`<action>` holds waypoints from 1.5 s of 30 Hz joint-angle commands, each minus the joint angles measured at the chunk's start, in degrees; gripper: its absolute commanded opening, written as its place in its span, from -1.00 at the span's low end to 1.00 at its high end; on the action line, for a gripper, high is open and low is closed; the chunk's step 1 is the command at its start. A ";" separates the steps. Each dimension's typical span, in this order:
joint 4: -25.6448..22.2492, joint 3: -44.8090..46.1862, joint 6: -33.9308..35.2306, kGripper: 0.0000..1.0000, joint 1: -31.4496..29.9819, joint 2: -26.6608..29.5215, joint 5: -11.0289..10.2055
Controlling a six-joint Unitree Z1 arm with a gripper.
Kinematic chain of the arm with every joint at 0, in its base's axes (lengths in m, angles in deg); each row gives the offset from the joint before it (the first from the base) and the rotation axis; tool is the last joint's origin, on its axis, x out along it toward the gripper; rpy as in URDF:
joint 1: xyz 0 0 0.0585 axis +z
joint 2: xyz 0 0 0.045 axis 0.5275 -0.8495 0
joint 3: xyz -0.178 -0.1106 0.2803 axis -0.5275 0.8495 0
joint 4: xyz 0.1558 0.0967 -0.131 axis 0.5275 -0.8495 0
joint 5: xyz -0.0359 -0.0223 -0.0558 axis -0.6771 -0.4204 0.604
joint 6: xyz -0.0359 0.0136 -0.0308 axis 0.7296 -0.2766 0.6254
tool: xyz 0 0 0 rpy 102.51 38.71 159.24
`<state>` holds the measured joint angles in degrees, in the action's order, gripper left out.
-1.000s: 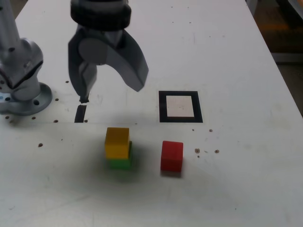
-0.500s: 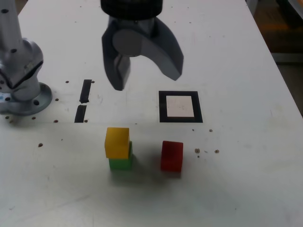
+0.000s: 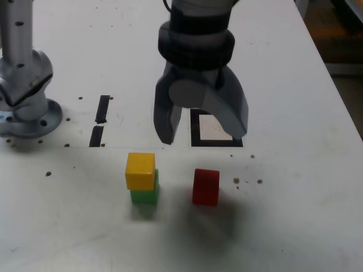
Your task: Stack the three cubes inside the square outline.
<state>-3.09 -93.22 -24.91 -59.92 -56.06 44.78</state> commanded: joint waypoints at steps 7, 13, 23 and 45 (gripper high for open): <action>1.98 -0.19 1.99 0.83 -1.93 -3.26 1.05; 4.79 0.12 2.17 0.83 -3.09 -6.14 1.71; 5.73 1.25 2.16 0.82 -3.38 -8.34 2.39; 17.44 7.51 1.65 0.82 -2.26 -11.71 4.21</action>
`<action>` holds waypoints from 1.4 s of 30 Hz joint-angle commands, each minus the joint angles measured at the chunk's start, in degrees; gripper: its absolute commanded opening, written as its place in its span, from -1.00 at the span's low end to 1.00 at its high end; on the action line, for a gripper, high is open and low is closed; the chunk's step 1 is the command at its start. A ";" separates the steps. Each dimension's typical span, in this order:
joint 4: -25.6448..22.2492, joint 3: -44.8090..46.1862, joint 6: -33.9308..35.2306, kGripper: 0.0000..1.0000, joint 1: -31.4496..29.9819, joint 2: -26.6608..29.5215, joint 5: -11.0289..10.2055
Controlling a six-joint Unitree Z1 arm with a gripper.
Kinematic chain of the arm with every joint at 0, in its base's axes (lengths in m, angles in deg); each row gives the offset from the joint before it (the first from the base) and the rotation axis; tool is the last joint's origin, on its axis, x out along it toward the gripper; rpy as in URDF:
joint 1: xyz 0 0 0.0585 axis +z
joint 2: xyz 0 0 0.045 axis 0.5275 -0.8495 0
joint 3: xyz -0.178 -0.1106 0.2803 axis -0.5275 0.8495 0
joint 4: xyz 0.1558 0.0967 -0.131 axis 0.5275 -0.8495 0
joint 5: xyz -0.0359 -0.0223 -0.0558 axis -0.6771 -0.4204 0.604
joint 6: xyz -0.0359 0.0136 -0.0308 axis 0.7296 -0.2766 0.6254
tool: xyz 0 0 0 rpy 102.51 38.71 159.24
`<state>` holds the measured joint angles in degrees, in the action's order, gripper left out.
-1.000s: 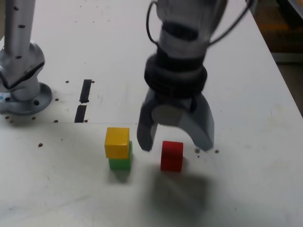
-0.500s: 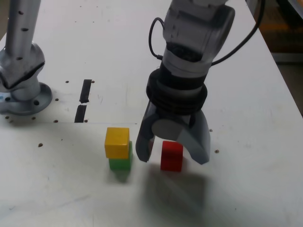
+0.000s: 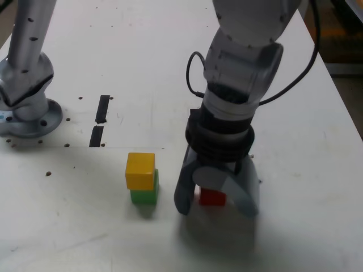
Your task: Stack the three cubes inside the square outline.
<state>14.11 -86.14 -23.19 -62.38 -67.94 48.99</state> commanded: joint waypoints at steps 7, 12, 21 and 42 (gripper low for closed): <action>1.88 2.33 -0.08 0.75 0.91 0.24 -0.39; 3.78 3.38 0.23 0.56 0.92 0.16 -0.49; 6.58 3.79 0.63 -0.16 1.40 0.59 -0.64; -2.95 3.46 7.73 -0.39 4.49 9.10 -10.61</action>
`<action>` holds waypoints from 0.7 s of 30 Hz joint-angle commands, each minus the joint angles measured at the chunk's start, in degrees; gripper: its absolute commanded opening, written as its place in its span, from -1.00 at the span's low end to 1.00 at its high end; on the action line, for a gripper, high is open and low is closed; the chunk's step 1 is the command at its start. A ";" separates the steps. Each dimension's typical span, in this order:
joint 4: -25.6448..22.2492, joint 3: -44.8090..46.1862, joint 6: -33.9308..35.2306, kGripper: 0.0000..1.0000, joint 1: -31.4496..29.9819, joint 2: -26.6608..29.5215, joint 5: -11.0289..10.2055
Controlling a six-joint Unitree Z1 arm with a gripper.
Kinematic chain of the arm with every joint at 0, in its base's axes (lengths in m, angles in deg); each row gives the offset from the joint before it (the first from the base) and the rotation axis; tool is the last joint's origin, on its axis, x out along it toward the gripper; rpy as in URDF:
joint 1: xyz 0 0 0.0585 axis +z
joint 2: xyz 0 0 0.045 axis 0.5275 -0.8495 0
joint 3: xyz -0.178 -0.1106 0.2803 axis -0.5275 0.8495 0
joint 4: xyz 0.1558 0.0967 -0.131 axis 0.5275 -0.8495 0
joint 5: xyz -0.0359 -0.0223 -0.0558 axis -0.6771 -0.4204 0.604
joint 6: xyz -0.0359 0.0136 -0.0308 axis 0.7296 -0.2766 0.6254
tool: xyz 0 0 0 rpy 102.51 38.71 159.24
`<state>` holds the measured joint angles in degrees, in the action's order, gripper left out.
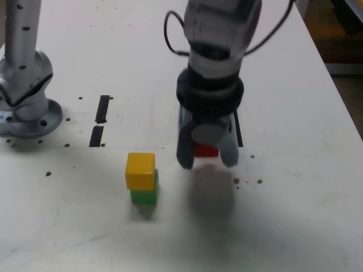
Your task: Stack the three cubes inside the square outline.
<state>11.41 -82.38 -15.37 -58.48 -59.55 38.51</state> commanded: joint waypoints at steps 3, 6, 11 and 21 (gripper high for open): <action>-0.97 -0.30 -0.95 -0.39 2.46 1.36 -0.35; -0.99 -0.57 -2.42 -0.39 4.46 1.13 -0.11; -0.73 -1.50 -5.20 -0.38 7.93 -0.46 0.75; 0.04 -2.49 -9.03 -0.35 13.34 -3.18 1.73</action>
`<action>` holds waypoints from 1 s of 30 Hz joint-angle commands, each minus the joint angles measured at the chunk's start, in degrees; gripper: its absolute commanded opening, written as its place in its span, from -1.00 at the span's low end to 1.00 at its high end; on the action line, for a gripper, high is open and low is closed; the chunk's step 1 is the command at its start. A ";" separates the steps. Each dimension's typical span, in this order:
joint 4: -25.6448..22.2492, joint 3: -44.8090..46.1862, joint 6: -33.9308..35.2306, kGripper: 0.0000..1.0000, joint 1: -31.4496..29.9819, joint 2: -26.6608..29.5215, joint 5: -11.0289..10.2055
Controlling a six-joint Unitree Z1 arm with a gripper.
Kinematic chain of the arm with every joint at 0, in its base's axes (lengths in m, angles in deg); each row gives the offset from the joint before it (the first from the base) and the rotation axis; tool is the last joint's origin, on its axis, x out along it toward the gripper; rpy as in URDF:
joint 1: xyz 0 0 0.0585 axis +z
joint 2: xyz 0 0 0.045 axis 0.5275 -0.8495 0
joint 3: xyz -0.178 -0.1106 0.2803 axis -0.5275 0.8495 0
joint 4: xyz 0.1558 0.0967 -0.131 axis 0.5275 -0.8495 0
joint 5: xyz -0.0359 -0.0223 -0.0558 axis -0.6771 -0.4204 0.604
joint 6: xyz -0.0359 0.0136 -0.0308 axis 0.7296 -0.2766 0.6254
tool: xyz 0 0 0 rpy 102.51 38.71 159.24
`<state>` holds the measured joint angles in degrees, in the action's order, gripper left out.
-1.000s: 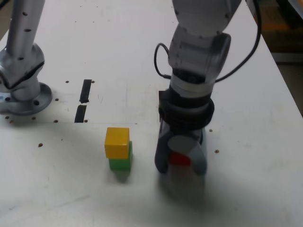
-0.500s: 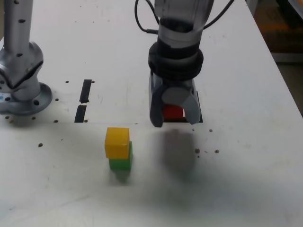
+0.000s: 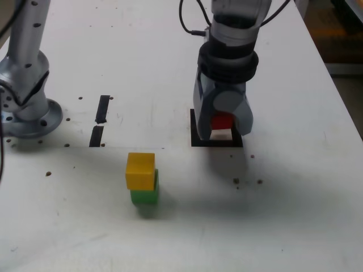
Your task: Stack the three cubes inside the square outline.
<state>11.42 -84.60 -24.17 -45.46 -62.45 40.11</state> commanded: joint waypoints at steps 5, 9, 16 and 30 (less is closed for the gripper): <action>0.05 -0.20 -1.36 -0.31 1.83 -0.97 0.35; 0.01 0.15 -2.23 -0.30 2.97 -1.41 0.53; 0.03 0.56 -3.07 -0.19 3.87 -2.21 1.64; -0.01 0.92 -4.04 0.08 5.41 -3.03 2.70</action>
<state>11.43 -83.92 -27.93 -40.47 -65.28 42.66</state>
